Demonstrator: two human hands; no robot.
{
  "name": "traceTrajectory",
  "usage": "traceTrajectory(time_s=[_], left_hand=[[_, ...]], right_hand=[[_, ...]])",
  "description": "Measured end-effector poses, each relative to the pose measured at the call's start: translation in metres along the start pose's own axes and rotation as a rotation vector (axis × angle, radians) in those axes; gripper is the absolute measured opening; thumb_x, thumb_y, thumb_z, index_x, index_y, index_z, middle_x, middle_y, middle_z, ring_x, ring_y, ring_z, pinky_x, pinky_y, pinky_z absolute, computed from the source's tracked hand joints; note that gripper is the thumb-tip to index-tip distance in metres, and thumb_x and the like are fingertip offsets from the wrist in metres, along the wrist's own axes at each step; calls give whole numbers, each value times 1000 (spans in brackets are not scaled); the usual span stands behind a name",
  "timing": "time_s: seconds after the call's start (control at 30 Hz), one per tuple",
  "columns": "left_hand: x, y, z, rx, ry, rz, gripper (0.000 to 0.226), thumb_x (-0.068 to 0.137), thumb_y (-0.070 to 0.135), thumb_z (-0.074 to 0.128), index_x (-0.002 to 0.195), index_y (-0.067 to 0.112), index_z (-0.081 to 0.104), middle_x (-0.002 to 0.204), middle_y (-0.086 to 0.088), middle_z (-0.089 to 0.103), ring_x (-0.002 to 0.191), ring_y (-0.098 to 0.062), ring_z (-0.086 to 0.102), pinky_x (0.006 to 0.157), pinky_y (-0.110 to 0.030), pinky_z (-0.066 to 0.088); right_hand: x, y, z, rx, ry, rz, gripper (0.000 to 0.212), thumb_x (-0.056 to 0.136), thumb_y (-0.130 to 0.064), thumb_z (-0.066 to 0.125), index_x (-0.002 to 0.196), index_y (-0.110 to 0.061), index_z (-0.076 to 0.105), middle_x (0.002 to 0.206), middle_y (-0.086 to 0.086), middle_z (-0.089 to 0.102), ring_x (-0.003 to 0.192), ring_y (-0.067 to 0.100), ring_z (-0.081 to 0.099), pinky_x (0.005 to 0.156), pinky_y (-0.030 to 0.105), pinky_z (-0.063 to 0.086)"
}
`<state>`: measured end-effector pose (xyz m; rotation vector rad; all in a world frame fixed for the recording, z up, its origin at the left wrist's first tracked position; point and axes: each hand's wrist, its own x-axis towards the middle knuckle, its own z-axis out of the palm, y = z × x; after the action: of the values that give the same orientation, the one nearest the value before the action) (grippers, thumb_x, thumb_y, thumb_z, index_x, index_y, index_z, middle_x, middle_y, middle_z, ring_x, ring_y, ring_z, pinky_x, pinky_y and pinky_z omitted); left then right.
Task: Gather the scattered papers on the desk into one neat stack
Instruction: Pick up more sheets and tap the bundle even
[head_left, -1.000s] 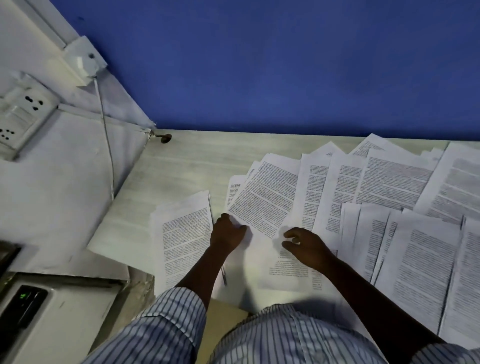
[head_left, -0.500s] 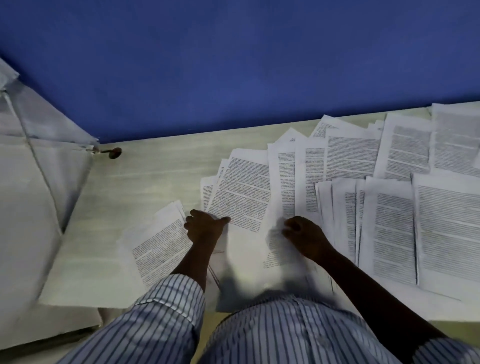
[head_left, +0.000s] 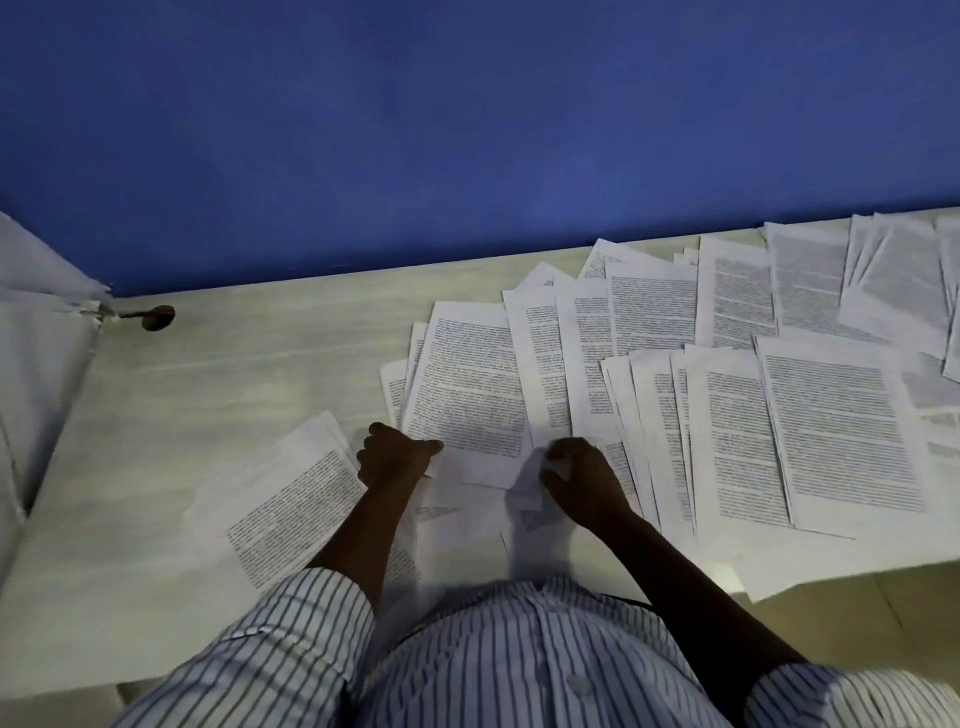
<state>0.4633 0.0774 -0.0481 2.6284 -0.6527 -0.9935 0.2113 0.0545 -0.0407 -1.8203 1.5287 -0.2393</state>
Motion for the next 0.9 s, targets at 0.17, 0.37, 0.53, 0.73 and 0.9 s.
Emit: traceTrajectory(time_s=[0.17, 0.37, 0.53, 0.73, 0.9], left_hand=[[-19, 0, 2, 165, 72, 85, 87, 72, 53, 80, 132, 4, 42, 137, -17, 44, 126, -36, 43, 101, -46, 42], [-27, 3, 1, 12, 4, 94, 77, 79, 49, 76, 132, 2, 46, 133, -18, 55, 119, -35, 57, 94, -40, 49], [-32, -7, -1, -63, -148, 177, 43, 82, 41, 71, 110, 8, 69, 114, -7, 71, 103, -28, 67, 81, -29, 53], [-24, -31, -17, -110, -483, -73, 45, 86, 20, 75, 120, -5, 60, 110, -22, 69, 94, -35, 70, 84, -47, 59], [-17, -30, -20, -7, -131, 24, 50, 79, 40, 76, 107, 1, 62, 99, -10, 68, 95, -28, 68, 74, -32, 57]], right_hand=[[1, -8, 6, -68, 9, 47, 33, 84, -23, 74, 111, -7, 66, 122, 11, 62, 114, 29, 59, 92, 30, 45], [7, -32, 16, -267, -49, 76, 58, 88, -39, 67, 136, -10, 51, 136, 12, 51, 126, 29, 49, 97, 40, 49], [5, -30, 19, -338, -44, 66, 56, 89, -40, 65, 136, -12, 50, 138, 10, 49, 128, 28, 46, 97, 40, 49], [4, -28, 19, -316, -33, 61, 54, 90, -39, 65, 134, -12, 52, 138, 6, 48, 128, 25, 46, 96, 40, 49], [5, -28, 19, -300, -6, 60, 50, 90, -39, 65, 131, -13, 55, 135, 5, 51, 125, 24, 50, 94, 38, 50]])
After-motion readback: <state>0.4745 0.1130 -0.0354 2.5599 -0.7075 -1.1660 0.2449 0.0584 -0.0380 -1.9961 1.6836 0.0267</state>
